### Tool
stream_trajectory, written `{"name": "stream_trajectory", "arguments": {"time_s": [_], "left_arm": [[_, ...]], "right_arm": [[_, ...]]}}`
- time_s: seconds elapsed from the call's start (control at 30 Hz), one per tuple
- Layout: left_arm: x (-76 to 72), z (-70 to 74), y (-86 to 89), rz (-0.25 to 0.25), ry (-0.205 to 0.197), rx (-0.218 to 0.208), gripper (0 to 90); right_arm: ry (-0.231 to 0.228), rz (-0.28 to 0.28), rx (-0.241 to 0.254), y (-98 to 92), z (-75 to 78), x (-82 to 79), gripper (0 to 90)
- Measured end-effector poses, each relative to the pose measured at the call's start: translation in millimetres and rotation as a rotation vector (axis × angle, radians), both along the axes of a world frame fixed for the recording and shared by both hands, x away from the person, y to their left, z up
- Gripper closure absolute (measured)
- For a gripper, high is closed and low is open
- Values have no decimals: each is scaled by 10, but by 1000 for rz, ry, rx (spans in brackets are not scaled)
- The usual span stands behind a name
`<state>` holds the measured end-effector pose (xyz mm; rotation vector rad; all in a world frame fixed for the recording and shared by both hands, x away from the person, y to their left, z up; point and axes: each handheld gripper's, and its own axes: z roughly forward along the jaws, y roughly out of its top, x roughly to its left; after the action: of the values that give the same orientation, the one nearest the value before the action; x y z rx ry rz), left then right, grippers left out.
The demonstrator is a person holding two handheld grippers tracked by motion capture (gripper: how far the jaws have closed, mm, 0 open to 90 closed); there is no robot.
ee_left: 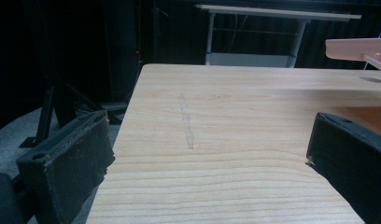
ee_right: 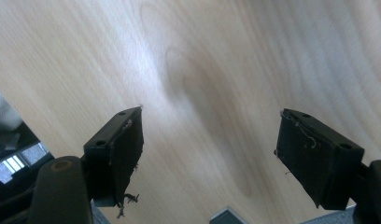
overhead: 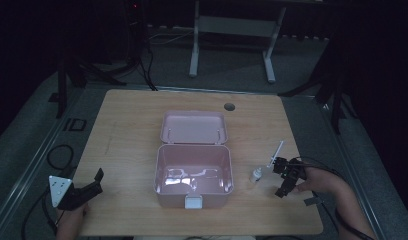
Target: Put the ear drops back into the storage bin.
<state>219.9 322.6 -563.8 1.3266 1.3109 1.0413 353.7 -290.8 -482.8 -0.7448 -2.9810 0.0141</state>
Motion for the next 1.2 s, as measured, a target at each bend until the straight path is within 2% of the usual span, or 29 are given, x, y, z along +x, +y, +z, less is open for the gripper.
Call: {"name": "stream_trajectory", "arguments": {"time_s": [0.07,0.13,0.2,0.47,0.7,1.2], "left_arm": [[-1,0,2,0,1,-3,5],[-1,0,1,-1,-1,-2,5],[-1,0,2,-1,0,-3,5],[1,0,5,-3,0,-6,5],[0,0,6,-4,0,-5,4],[0,0,6,-4,0,-6,5]], "right_arm": [[-9,13,-3,42,6,29,230],[8,17,3,80,5,60,230],[6,25,3,120,7,88,273],[-1,79,-8,297,-12,167,323],[2,102,-13,410,-50,242,389],[-5,164,-14,638,-126,361,444]]}}
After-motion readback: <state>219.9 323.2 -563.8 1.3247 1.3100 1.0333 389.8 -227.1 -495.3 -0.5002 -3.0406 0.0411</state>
